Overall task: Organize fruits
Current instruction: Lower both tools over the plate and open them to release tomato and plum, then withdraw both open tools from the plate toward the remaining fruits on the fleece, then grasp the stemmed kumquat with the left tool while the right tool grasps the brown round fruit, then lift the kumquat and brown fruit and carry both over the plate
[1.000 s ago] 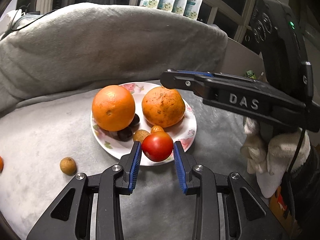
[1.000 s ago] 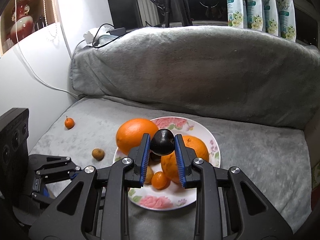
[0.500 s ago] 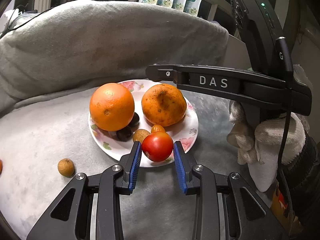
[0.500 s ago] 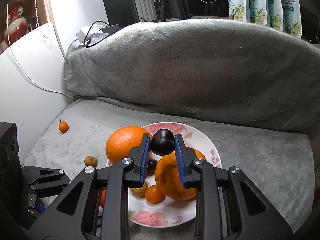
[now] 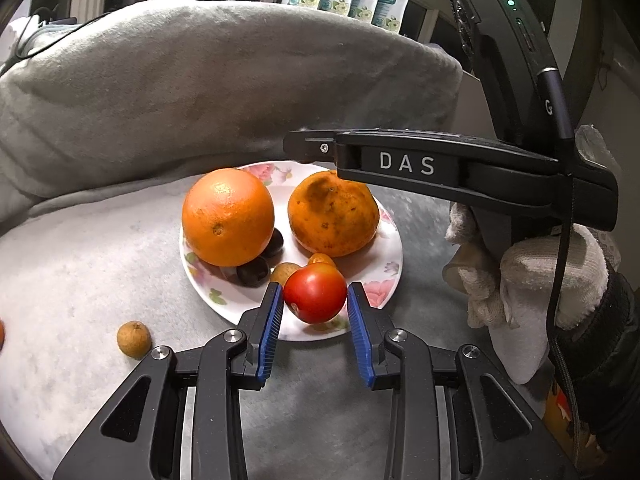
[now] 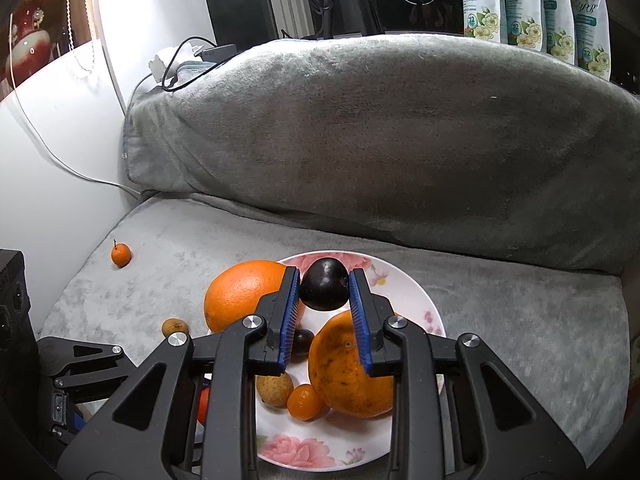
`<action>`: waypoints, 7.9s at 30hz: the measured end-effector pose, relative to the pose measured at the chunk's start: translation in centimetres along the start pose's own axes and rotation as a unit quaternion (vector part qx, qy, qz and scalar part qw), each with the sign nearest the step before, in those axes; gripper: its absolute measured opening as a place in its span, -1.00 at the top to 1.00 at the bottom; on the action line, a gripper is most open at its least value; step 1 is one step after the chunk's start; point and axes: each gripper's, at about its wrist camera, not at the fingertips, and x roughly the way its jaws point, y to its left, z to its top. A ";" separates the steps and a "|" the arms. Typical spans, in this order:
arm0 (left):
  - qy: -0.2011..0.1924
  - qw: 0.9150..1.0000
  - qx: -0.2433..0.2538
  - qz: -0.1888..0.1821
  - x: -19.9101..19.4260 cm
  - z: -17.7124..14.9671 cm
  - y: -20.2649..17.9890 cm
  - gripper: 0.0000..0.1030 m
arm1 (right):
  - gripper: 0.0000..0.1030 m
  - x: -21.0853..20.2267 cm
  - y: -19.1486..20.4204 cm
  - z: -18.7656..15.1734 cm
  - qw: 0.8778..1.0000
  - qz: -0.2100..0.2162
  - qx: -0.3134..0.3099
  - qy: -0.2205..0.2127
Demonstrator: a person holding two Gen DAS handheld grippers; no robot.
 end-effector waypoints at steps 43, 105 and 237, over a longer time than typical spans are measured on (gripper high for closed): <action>-0.036 0.999 0.001 0.024 -2.4 0.3 -0.4 -0.52 | -0.91 -2.6 0.8 -0.1 1.000 -0.006 0.013 -0.023; -0.052 0.959 -0.214 0.177 -10.9 -7.2 24.9 -0.16 | 0.17 5.6 14.0 -5.7 0.994 0.040 -0.064 0.085; -0.035 0.999 -0.031 -0.006 -1.9 0.4 1.5 0.33 | 0.46 -2.3 -0.7 -1.3 1.000 -0.009 0.002 -0.022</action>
